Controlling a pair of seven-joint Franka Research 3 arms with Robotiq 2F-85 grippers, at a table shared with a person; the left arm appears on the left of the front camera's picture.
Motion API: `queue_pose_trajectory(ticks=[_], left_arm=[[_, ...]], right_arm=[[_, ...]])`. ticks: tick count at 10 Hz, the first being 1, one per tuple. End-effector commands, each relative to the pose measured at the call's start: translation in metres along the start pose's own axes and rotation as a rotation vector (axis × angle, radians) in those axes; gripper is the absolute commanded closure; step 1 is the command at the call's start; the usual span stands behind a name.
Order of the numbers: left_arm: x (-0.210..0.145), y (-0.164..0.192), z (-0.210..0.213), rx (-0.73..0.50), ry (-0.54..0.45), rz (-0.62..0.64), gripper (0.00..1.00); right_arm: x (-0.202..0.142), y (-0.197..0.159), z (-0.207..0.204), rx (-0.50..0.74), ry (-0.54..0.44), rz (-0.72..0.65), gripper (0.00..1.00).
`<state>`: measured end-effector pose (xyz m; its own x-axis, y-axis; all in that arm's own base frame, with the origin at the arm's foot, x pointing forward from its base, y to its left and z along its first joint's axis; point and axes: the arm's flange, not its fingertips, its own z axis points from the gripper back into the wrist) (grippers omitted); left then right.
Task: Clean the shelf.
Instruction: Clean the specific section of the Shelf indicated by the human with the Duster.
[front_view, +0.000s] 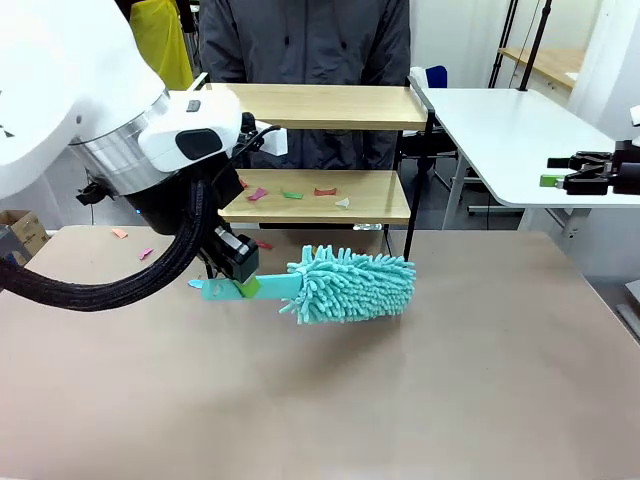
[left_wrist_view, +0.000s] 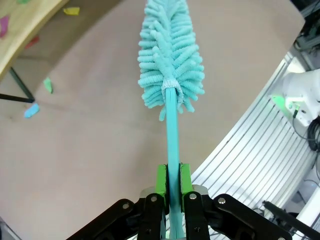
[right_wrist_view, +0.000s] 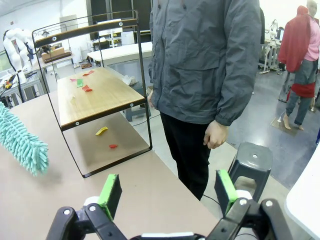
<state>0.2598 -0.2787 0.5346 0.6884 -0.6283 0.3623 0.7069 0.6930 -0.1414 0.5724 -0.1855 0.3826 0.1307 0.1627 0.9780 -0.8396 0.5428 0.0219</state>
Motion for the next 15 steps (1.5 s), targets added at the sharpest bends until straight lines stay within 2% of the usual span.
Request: queue_pose_trajectory(ticks=[1, 3, 6, 8, 15], left_arm=[[0.018, -0.017, -0.008, 0.054, -0.043, 0.065, 0.87], [0.024, -0.021, -0.023, 0.078, -0.105, 0.176, 0.87], [0.03, -0.034, -0.041, 0.199, -0.104, 0.262, 0.87], [0.041, -0.044, -0.054, 0.213, -0.142, 0.302, 0.87], [0.085, -0.07, -0.14, 0.25, -0.295, 0.494, 0.87]], right_arm=[[0.008, 0.004, -0.002, -0.017, 0.013, -0.013, 0.0], [0.008, 0.004, -0.002, -0.017, 0.013, -0.013, 0.0], [0.008, 0.004, -0.002, -0.017, 0.013, -0.013, 0.0], [0.008, 0.004, -0.002, -0.017, 0.013, -0.013, 0.0], [0.008, 0.004, -0.002, -0.017, 0.013, -0.013, 0.0]])
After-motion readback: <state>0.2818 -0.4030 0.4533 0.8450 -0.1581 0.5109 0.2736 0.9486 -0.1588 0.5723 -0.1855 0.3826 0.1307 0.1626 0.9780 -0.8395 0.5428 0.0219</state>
